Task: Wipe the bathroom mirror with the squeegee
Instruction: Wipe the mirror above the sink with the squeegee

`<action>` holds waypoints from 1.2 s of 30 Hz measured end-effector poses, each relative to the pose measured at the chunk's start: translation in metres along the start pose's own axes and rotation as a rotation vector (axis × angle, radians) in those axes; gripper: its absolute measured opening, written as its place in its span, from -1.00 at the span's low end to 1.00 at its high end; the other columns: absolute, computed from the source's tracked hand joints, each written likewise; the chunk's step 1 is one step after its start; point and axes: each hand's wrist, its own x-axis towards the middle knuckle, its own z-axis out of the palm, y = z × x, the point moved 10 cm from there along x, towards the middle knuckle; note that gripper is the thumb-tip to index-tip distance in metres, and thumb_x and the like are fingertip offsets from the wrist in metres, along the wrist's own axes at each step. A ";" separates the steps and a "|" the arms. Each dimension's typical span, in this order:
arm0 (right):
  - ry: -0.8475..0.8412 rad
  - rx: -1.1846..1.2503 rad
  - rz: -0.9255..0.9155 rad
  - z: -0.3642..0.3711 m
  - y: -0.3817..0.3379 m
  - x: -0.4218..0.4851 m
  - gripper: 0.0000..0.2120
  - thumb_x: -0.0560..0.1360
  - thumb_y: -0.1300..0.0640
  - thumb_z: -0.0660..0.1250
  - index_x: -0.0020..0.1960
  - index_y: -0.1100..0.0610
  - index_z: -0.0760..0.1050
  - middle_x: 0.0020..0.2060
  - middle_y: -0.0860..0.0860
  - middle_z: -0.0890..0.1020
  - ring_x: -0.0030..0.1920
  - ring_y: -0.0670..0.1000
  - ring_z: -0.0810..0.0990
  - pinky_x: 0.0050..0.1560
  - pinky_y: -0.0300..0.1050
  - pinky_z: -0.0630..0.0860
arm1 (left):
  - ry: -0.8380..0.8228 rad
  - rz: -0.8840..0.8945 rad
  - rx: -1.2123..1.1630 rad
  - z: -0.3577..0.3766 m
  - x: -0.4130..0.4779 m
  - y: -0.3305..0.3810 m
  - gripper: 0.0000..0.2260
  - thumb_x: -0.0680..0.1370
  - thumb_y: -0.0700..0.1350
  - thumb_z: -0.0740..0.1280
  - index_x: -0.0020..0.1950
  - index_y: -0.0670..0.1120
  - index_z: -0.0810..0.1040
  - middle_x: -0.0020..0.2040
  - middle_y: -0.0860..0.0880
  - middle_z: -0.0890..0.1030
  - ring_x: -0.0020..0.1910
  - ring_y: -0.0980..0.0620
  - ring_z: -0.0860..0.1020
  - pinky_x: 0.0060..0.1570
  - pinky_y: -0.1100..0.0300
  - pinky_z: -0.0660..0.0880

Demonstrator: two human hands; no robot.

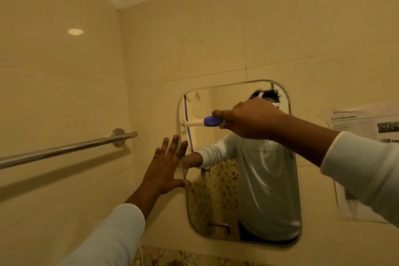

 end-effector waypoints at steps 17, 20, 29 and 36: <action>-0.027 -0.006 0.113 -0.022 0.071 -0.104 -0.48 0.63 -0.12 0.30 0.57 -0.07 0.36 -0.30 -0.10 0.44 -0.48 -0.18 0.28 -0.45 -0.27 0.15 | 0.050 0.017 -0.029 -0.005 -0.004 0.001 0.26 0.24 0.60 0.35 0.65 0.16 -0.33 0.65 0.01 -0.40 0.63 -0.16 -0.38 0.57 -0.23 -0.11; -0.102 -0.099 0.140 -0.017 0.091 -0.133 -0.43 0.65 -0.20 0.16 0.63 -0.15 0.19 -0.29 -0.09 0.53 -0.41 -0.11 0.46 -0.41 -0.23 0.31 | 0.045 0.017 -0.015 -0.005 -0.004 0.002 0.27 0.24 0.60 0.34 0.65 0.14 -0.35 0.65 -0.01 -0.41 0.63 -0.18 -0.37 0.58 -0.26 -0.06; -0.022 0.030 0.207 -0.046 0.133 -0.212 -0.38 0.52 -0.17 0.11 0.47 0.08 0.51 -0.48 -0.11 0.48 -0.58 -0.23 0.23 -0.56 -0.39 0.12 | 0.041 0.017 -0.028 -0.006 -0.006 0.002 0.27 0.25 0.59 0.36 0.66 0.14 -0.34 0.66 -0.01 -0.40 0.63 -0.18 -0.35 0.59 -0.28 -0.02; -0.035 0.030 0.261 -0.044 0.144 -0.232 -0.31 0.55 -0.16 0.15 0.65 -0.05 0.16 -0.43 -0.08 0.48 -0.59 -0.14 0.33 -0.66 -0.11 0.45 | 0.018 0.006 -0.051 -0.007 -0.007 0.001 0.30 0.23 0.58 0.39 0.65 0.14 -0.36 0.65 0.02 -0.41 0.63 -0.16 -0.36 0.59 -0.26 -0.04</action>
